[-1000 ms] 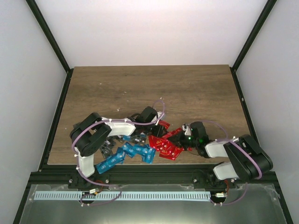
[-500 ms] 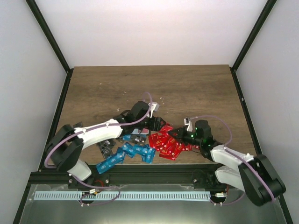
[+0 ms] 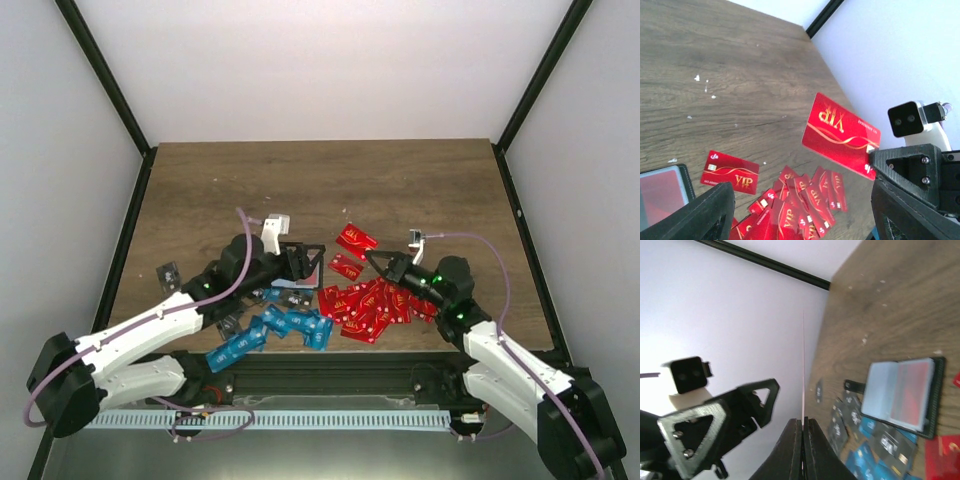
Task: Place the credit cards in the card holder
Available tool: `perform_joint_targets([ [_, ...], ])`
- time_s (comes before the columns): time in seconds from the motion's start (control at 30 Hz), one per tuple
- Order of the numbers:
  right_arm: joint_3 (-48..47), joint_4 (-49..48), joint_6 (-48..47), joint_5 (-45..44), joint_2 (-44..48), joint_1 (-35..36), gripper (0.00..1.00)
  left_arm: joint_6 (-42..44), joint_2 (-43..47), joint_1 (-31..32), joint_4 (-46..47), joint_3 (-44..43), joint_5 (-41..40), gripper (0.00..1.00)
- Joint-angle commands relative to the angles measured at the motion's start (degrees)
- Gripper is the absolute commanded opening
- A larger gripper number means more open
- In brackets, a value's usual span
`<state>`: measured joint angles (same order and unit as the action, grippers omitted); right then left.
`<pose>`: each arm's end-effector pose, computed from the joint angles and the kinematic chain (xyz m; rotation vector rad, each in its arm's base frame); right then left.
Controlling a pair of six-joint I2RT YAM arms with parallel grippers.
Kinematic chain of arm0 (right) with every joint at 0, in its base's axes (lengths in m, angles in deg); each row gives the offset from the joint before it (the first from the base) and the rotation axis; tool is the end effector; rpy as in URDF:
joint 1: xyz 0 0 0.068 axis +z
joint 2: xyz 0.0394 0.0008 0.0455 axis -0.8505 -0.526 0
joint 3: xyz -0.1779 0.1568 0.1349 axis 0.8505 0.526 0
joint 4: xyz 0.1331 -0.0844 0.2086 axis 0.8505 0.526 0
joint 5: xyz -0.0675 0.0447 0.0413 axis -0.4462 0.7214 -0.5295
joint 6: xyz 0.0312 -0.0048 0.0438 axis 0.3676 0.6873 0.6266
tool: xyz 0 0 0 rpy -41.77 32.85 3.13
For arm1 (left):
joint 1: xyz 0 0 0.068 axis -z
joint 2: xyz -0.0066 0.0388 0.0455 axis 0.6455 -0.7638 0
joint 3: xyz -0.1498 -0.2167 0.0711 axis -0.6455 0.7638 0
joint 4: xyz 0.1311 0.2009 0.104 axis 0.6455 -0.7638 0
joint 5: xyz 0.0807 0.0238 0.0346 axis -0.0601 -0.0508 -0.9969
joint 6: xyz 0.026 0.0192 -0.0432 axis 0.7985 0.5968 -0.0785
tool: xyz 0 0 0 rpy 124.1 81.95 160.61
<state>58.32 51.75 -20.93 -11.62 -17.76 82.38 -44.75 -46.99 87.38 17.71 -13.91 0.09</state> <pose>0.1620 0.0925 0.2130 0.2360 1.9266 1.5696 0.1690 -0.1855 0.2724 0.2129 2.0530 -1.0248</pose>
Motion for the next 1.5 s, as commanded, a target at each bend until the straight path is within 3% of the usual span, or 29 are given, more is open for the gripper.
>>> perform_joint_targets([
  [0.0,-0.51,-10.79,3.34,-1.1,1.0,0.01,0.01,-1.9,2.73,-0.25,9.19,3.56,1.83,0.77],
  [0.37,-3.61,-23.62,4.18,-1.87,-2.93,6.26,0.01,-6.48,0.94,-0.25,28.22,7.66,10.51,0.75],
  [0.7,-4.64,-28.89,5.33,-0.52,-5.84,9.53,0.01,-7.02,-2.42,-0.26,35.01,6.56,12.13,0.67],
  [0.87,-4.53,-30.88,6.21,0.68,-7.41,10.1,0.01,-6.98,-4.28,-0.31,38.11,5.88,13.29,0.53],
  [1.1,-5.28,-31.62,5.93,3.36,-8.84,10.33,0.01,-6.97,-4.98,-0.27,40.19,5.34,13.52,0.08],
  [1.2,-5.91,-29.54,4.34,5.2,-9.29,10.33,0.02,-6.08,-4.48,-0.36,39.52,5.11,14.11,0.04],
  [1.23,-6.01,-28.89,3.42,6.08,-9.4,10.33,0.07,-5.66,-4.22,-0.41,38.54,4.91,14.34,0.04],
  [1.3,-6.61,-25.72,-0.04,8.41,-9.55,10.09,0.3,-4.82,-3.23,-0.7,35.28,4.85,14.62,0.04],
  [1.37,-7.44,-18.77,-4.92,10.08,-8.45,9.67,0.54,-3.79,-1.26,-1.18,31.67,4.9,14.85,0.04],
  [1.47,-8.77,-5.92,-14.04,9.68,-4.03,8.73,0.78,0.2,2.0,-1.84,22.96,3.74,15.98,0.04],
])
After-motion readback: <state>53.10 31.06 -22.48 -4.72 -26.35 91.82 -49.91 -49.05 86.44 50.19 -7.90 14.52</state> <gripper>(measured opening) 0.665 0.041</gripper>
